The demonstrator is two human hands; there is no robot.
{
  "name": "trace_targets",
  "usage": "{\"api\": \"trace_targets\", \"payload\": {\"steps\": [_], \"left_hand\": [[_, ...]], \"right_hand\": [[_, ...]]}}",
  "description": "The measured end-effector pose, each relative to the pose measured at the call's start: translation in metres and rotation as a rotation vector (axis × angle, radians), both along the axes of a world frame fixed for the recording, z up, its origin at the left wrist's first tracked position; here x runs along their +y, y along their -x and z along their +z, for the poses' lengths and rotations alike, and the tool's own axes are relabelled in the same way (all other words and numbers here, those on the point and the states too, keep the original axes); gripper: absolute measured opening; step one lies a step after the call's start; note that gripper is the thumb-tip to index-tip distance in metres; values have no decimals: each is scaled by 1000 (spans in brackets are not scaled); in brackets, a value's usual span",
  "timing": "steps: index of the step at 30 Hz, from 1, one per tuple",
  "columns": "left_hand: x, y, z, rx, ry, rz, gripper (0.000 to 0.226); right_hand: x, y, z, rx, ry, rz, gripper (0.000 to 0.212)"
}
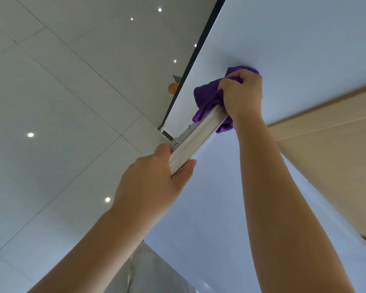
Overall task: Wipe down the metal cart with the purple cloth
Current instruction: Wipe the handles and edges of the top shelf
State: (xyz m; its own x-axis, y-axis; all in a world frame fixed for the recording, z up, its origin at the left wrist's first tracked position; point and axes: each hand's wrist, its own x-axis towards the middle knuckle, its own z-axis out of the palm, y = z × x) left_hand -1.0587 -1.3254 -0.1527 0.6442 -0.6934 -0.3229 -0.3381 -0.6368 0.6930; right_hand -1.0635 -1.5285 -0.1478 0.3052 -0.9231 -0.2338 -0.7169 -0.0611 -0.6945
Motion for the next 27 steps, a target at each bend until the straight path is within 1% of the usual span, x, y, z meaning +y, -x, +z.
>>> {"api": "trace_targets", "payload": {"steps": [3, 6, 9, 15, 18, 20, 23, 27], "left_hand": [[3, 1, -1, -7, -10, -5, 47], [6, 3, -1, -18, -30, -6, 45], [12, 6, -3, -34, -31, -15, 45], [25, 12, -3, -12, 9, -3, 57], [32, 17, -3, -18, -14, 9, 54], [36, 20, -2, -37, -9, 20, 52], [38, 24, -4, -64, -9, 38, 54], [37, 24, -8, -117, 6, 55, 53]], "right_hand": [[-12, -4, 1, 21, -83, -29, 12], [-24, -7, 7, 137, -173, 35, 9], [-34, -12, 11, 264, -252, 89, 18], [-42, -13, 15, 372, -434, 79, 19], [-47, -13, 14, 400, -517, 90, 20], [-51, -13, 10, 401, -548, 102, 16], [-54, -13, 6, 386, -582, 117, 9], [-58, -14, 5, 385, -592, 110, 12]]}}
